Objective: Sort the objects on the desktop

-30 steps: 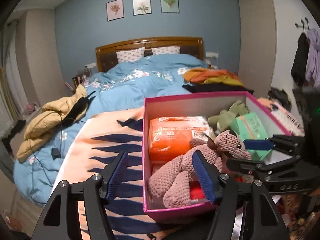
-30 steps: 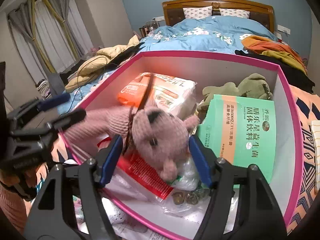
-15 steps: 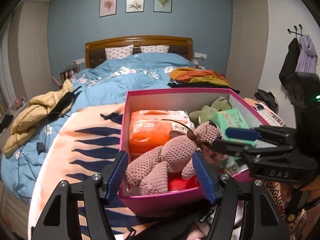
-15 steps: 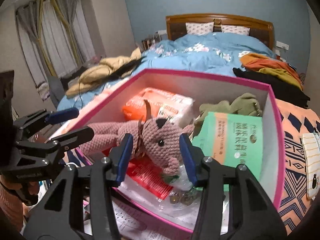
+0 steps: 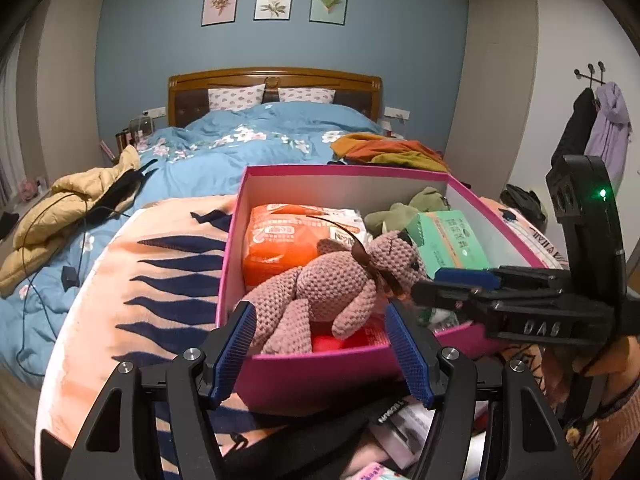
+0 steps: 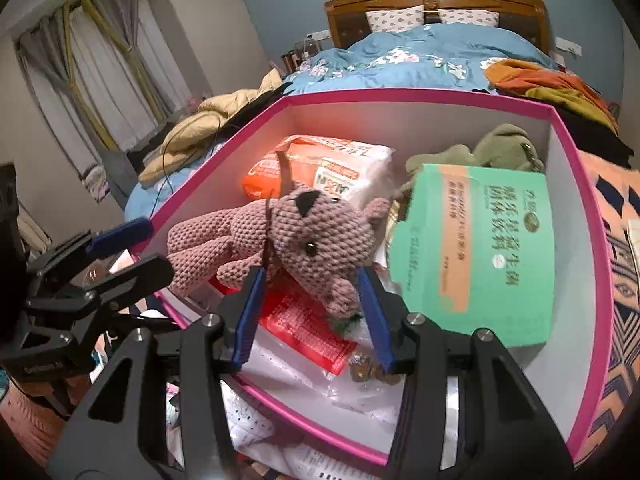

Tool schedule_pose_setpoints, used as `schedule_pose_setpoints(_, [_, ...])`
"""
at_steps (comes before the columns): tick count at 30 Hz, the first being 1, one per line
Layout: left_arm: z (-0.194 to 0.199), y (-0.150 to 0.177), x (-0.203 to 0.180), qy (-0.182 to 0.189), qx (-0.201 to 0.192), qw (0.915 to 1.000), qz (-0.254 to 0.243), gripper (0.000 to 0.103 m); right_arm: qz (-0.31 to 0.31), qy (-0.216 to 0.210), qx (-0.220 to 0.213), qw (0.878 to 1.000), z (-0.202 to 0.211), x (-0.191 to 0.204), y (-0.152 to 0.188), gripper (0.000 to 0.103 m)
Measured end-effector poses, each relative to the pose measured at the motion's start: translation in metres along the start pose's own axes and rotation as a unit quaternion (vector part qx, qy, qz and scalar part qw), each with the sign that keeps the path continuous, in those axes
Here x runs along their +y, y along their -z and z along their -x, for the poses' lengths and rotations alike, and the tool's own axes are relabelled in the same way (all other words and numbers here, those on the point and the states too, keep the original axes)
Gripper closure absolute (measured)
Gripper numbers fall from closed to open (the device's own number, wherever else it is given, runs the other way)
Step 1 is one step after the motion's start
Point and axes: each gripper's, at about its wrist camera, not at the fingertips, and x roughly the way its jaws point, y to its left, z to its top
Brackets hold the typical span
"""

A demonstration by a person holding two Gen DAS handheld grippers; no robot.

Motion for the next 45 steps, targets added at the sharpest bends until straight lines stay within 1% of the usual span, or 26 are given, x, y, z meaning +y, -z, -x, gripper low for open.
schedule_pose_setpoints(5, [0.004,0.002,0.001,0.007,-0.006,0.9999,0.008,0.03,0.001,-0.01,-0.015,1.0,0.015,-0.003,0.004,0.052])
schedule_pose_setpoints(10, [0.015,0.005,0.004,0.017,-0.015,0.9993,0.029,0.029,0.009,-0.016,-0.035,0.999,0.034,0.0,0.01,0.052])
schedule_pose_setpoints(12, [0.023,0.008,0.008,0.023,-0.023,0.9982,0.051,0.029,0.013,-0.023,-0.042,0.999,0.042,0.001,0.013,0.051])
schedule_pose_setpoints(14, [0.033,0.013,0.011,0.035,-0.031,0.9957,0.079,0.027,0.013,-0.031,-0.049,0.998,0.052,0.001,0.018,0.049])
schedule_pose_setpoints(15, [0.039,0.017,0.01,0.041,-0.036,0.9949,0.085,0.024,0.014,-0.036,-0.053,0.998,0.056,0.001,0.02,0.049])
schedule_pose_setpoints(17, [0.05,0.024,0.008,0.052,-0.045,0.9928,0.098,0.024,0.011,-0.047,-0.058,0.997,0.064,0.0,0.026,0.047])
schedule_pose_setpoints(19, [0.062,0.031,0.006,0.062,-0.056,0.9906,0.109,0.02,0.01,-0.059,-0.066,0.996,0.074,0.0,0.033,0.045])
schedule_pose_setpoints(23, [0.086,0.044,0.001,0.07,-0.069,0.9882,0.118,0.019,0.015,-0.078,-0.074,0.994,0.09,0.005,0.049,0.044])
schedule_pose_setpoints(26, [0.103,0.056,-0.003,0.061,-0.075,0.9891,0.111,0.018,0.026,-0.095,-0.072,0.993,0.099,0.011,0.063,0.043])
schedule_pose_setpoints(30, [0.116,0.078,-0.008,0.06,-0.064,0.9908,0.103,0.018,0.036,-0.123,-0.055,0.99,0.106,0.02,0.087,0.039])
schedule_pose_setpoints(32, [0.12,0.091,-0.013,0.05,-0.054,0.9926,0.097,0.018,0.039,-0.129,-0.046,0.99,0.107,0.022,0.098,0.039])
schedule_pose_setpoints(36, [0.125,0.116,-0.019,0.046,-0.038,0.9936,0.095,0.018,0.029,-0.143,-0.033,0.989,0.11,0.02,0.118,0.039])
schedule_pose_setpoints(41, [0.121,0.147,-0.025,0.054,-0.003,0.9922,0.112,0.018,0.009,-0.156,-0.025,0.987,0.113,0.015,0.136,0.039])
schedule_pose_setpoints(45, [0.12,0.168,-0.031,0.07,0.021,0.9901,0.12,0.018,0.006,-0.174,-0.008,0.985,0.112,0.019,0.149,0.039])
